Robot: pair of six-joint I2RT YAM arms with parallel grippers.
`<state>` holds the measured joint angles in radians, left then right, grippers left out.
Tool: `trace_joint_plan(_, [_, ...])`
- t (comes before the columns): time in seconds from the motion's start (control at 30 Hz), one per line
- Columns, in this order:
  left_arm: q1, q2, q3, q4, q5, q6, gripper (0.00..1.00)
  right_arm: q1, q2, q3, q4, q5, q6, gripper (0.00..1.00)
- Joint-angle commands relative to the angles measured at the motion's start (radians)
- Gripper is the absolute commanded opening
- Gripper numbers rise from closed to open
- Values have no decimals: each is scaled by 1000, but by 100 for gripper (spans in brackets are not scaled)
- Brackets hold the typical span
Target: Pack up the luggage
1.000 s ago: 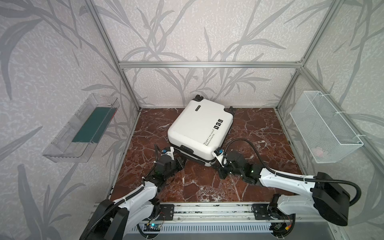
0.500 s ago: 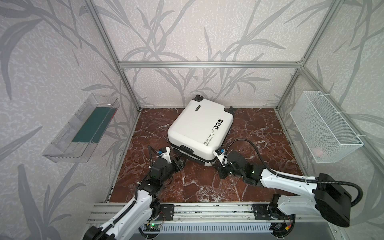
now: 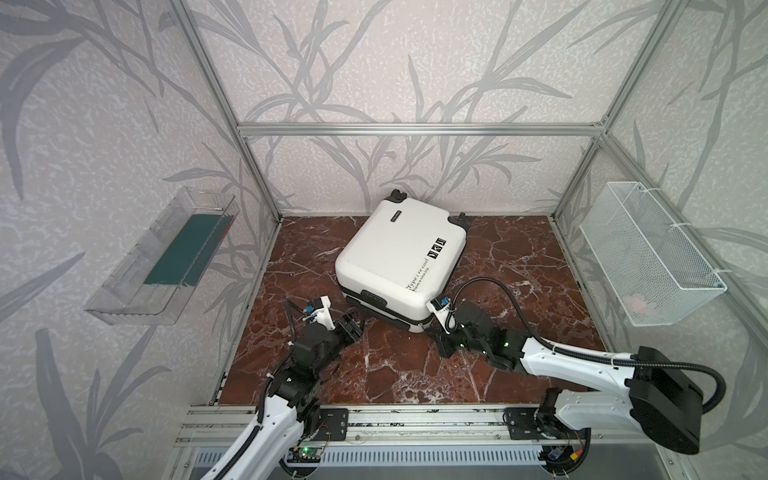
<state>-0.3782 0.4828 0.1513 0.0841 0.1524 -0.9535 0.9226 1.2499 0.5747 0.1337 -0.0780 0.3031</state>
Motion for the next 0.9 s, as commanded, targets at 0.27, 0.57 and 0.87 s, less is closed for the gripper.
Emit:
trace_joint_plan(0.27, [3,94,64,22,-1,2,65,-68,-50,7,-6,52,25,0])
trace_joint_plan(0.57, [-2,250,116,111,75,30,66,-148,-42,17,6,13,30,0])
trace_joint_plan(0.87, [-33,405,175,216,116,32,66,-283,-59,17,3,-33,38,0])
